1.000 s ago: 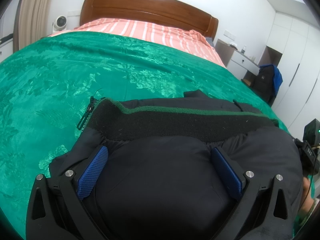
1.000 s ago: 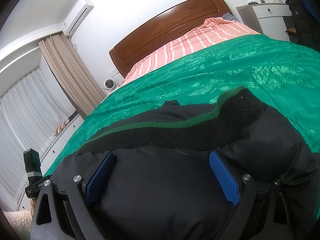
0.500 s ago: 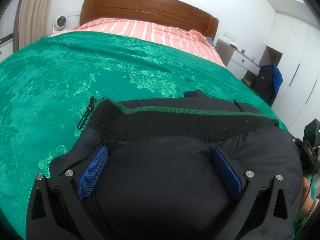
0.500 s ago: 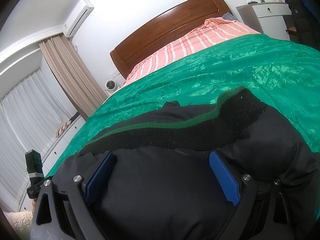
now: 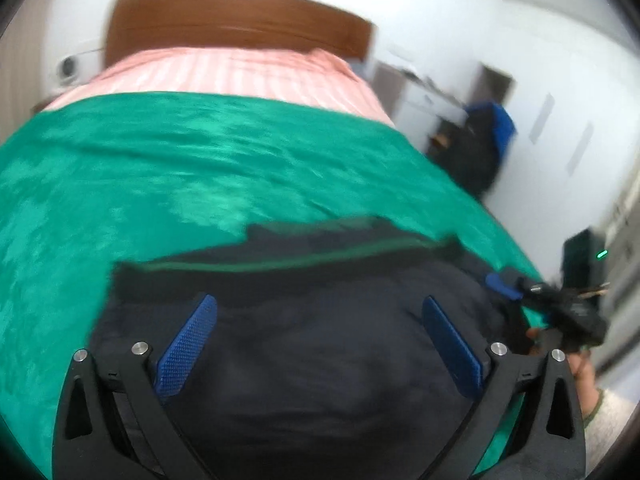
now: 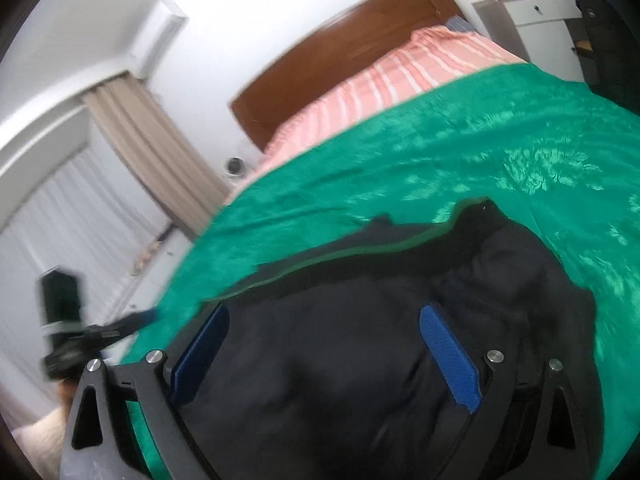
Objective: Fold large clothes
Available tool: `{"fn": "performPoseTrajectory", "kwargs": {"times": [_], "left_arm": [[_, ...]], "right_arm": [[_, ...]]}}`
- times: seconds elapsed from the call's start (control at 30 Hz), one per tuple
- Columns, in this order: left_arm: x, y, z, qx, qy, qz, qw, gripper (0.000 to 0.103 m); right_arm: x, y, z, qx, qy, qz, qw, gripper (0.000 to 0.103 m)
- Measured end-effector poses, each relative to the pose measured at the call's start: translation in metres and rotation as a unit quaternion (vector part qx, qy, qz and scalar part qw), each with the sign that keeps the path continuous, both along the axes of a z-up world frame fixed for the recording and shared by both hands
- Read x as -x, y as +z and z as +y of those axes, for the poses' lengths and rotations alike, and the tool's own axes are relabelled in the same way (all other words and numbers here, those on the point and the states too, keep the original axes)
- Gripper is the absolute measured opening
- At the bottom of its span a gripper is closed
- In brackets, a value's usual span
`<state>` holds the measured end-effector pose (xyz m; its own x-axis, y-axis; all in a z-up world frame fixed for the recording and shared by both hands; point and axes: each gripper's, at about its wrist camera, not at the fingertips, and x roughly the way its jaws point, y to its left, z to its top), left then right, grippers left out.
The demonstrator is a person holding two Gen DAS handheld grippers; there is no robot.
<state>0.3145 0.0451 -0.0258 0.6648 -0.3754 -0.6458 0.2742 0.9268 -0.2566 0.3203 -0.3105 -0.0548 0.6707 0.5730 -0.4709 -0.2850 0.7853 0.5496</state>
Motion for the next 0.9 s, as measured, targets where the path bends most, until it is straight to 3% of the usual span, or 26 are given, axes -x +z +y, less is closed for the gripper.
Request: {"fn": "performPoseTrajectory", "kwargs": {"times": [0.07,0.13,0.17,0.23,0.37,0.43,0.57,0.67,0.73,0.9], "left_arm": [[-0.005,-0.018,-0.029,-0.045,-0.023,0.013,0.9987,0.103],[-0.020,-0.061,-0.052,-0.096,-0.023,0.068,0.9928,0.103],[-0.021,-0.082,-0.058,-0.110,-0.019,0.070,0.9913,0.103],[-0.011,-0.100,-0.067,-0.145,-0.006,0.017,0.9892,0.103],[-0.001,-0.096,-0.071,-0.154,0.001,0.022,0.9879,0.102],[0.014,-0.083,-0.067,-0.157,0.006,0.034,0.9870,0.102],[0.070,-0.066,-0.069,-0.173,-0.003,0.010,0.9848,0.102],[0.086,-0.093,-0.074,-0.188,0.012,0.031,0.9815,0.102],[0.085,-0.106,-0.074,-0.192,0.018,0.024,0.9810,0.102],[0.093,-0.097,-0.080,-0.199,0.030,0.038,0.9788,0.101]], "right_arm": [[0.037,0.008,-0.002,-0.002,0.017,-0.009,1.000,0.096],[0.078,0.006,-0.007,-0.002,0.027,-0.012,1.000,0.096],[0.094,0.002,-0.012,-0.002,0.024,-0.013,1.000,0.097],[0.132,-0.012,-0.024,-0.004,-0.002,-0.008,1.000,0.097],[0.180,-0.034,-0.044,-0.015,-0.058,-0.002,0.998,0.097],[0.186,-0.031,-0.050,-0.003,-0.060,-0.013,0.998,0.097],[0.183,-0.017,-0.049,0.020,-0.054,-0.062,0.996,0.098],[0.175,-0.020,-0.042,0.015,-0.040,-0.061,0.997,0.098],[0.172,-0.027,-0.038,0.017,-0.028,-0.053,0.998,0.098],[0.185,-0.029,-0.043,0.029,-0.021,-0.055,0.998,0.098]]}}
